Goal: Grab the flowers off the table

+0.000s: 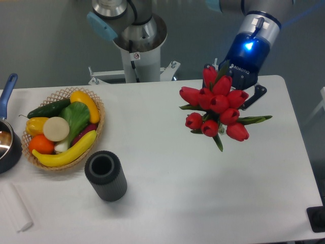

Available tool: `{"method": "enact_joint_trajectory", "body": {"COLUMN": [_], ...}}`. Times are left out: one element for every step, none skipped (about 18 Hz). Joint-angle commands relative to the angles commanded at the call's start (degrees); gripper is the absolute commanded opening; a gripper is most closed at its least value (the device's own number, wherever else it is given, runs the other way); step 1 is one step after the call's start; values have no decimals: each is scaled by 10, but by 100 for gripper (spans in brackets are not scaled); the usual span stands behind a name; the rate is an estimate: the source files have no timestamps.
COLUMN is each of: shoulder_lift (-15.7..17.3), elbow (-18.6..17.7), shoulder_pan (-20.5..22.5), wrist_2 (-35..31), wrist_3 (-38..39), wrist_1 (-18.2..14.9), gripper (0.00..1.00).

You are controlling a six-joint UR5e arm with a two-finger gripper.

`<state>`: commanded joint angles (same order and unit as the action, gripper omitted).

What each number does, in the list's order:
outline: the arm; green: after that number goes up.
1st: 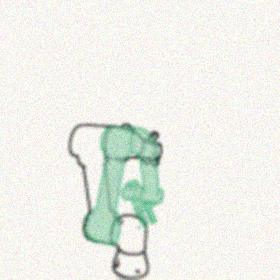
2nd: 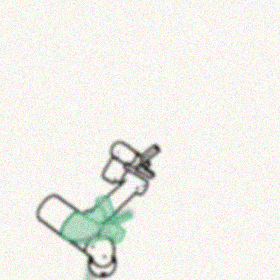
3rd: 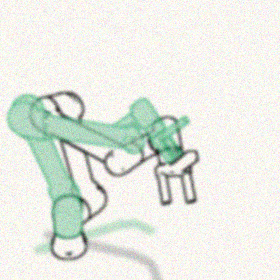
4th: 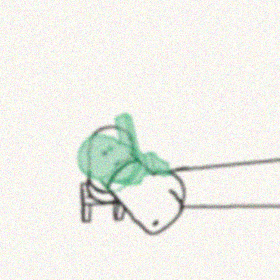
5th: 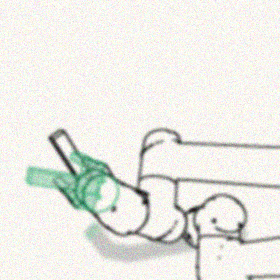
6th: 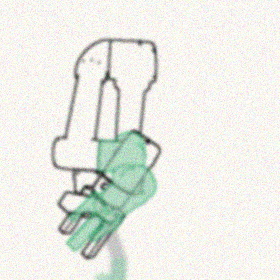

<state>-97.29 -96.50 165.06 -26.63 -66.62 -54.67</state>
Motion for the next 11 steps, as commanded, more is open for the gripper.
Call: {"method": "enact_joint_trajectory", "body": {"shoulder_lift": [0, 0, 0, 0, 0, -1, 0, 0, 0, 0, 0], "elbow": [0, 0, 0, 0, -1, -3, -3, -4, -4, -4, -4], "shoulder_pan": [0, 0, 0, 1, 1, 1, 0, 0, 0, 0, -1], "wrist_2": [0, 0, 0, 0, 0, 0, 0, 0, 0, 0, 0], "wrist_3": [-1, -1, -1, 0, -1, -1, -1, -1, -1, -1, -1], "wrist_1": [0, 0, 0, 0, 0, 0, 0, 0, 0, 0, 0], "gripper": [41, 41, 41, 41, 41, 41, 41, 41, 41, 41, 41]}}
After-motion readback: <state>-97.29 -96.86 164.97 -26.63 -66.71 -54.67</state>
